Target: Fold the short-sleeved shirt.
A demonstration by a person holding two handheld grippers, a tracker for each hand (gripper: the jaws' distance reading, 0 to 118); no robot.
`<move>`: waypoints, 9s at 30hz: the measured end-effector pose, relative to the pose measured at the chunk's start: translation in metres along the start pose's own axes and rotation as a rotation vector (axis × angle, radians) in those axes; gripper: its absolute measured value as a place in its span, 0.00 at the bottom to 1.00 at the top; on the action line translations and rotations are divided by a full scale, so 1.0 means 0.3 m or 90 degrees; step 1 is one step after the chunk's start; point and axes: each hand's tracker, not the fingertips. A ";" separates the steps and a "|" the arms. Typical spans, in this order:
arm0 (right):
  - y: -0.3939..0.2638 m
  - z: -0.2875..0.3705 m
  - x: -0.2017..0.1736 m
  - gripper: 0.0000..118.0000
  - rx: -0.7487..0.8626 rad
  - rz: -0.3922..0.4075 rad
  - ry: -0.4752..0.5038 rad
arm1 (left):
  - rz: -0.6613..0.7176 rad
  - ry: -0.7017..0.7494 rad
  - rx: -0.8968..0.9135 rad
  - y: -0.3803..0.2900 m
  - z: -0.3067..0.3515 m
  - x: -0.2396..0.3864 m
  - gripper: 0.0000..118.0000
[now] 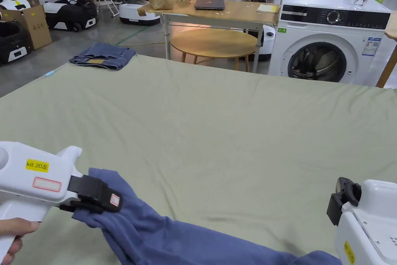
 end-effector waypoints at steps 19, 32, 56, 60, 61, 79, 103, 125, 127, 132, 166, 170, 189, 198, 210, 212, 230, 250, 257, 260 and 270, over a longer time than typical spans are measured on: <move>-0.040 0.034 0.080 0.00 -0.030 -0.012 -0.033 | -0.023 0.091 -0.193 -0.111 -0.661 0.235 0.06; -0.036 0.050 0.078 0.00 -0.034 0.002 -0.030 | -0.103 0.016 -0.150 -0.082 -0.496 0.353 0.46; -0.062 0.054 0.097 0.00 -0.044 -0.005 -0.029 | 0.049 -0.173 -0.148 -0.251 -0.755 0.149 0.00; -0.070 0.055 0.093 0.00 -0.049 -0.006 -0.027 | 0.024 -0.161 -0.142 -0.252 -0.750 0.145 0.00; -0.071 0.056 0.091 0.00 -0.050 -0.005 -0.027 | 0.013 -0.153 -0.141 -0.250 -0.746 0.158 0.00; -0.002 0.062 0.058 0.00 0.001 0.008 -0.013 | -0.040 -0.073 0.002 -0.074 -0.274 0.018 0.51; -0.036 0.034 0.007 0.00 -0.028 0.005 0.005 | 0.089 -0.215 -0.036 -0.198 -0.514 -0.267 0.07; -0.011 0.027 -0.017 0.00 -0.018 -0.008 0.024 | -0.051 0.048 0.067 -0.076 0.022 0.081 0.04; -0.010 0.029 -0.023 0.00 -0.018 -0.009 0.028 | -0.068 0.057 0.058 -0.070 0.002 0.138 0.04; -0.015 0.040 -0.033 0.00 -0.016 -0.005 0.032 | -0.107 0.060 0.022 -0.076 -0.083 0.294 0.04; -0.052 0.089 0.094 0.00 -0.042 -0.018 -0.020 | -0.133 -0.077 -0.132 -0.236 -0.740 0.620 0.48; -0.045 0.095 0.097 0.00 -0.038 -0.018 -0.020 | -0.126 -0.148 -0.127 -0.221 -0.676 0.610 0.35; -0.043 0.097 0.111 0.00 -0.036 -0.020 -0.023 | -0.030 -0.161 -0.182 -0.328 -0.998 0.490 0.00; -0.018 0.085 0.105 0.00 -0.005 -0.017 -0.032 | -0.134 -0.121 -0.054 -0.216 -0.780 0.533 0.00; 0.072 0.040 0.015 0.00 0.078 -0.016 -0.033 | -0.320 0.158 0.469 -0.147 -0.383 0.460 0.00; 0.082 0.038 -0.003 0.00 0.094 -0.014 -0.031 | -0.347 0.220 0.537 -0.155 -0.366 0.447 0.00; -0.104 0.161 -0.114 0.00 -0.100 0.023 0.083 | -0.291 0.266 0.567 -0.194 -0.271 0.318 0.00; -0.380 0.047 -0.122 0.00 -0.300 0.047 0.096 | -0.088 -0.040 0.068 -0.192 -0.375 0.069 0.50; -0.379 0.044 -0.112 0.00 -0.301 0.036 0.103 | 0.056 -0.222 -0.080 -0.165 -0.509 -0.035 0.64; -0.379 0.045 -0.108 0.00 -0.301 0.031 0.105 | 0.089 -0.260 -0.147 -0.175 -0.611 -0.047 0.64; -0.378 0.041 -0.095 0.00 -0.305 0.009 0.108 | 0.082 -0.298 -0.167 -0.206 -0.783 -0.033 0.20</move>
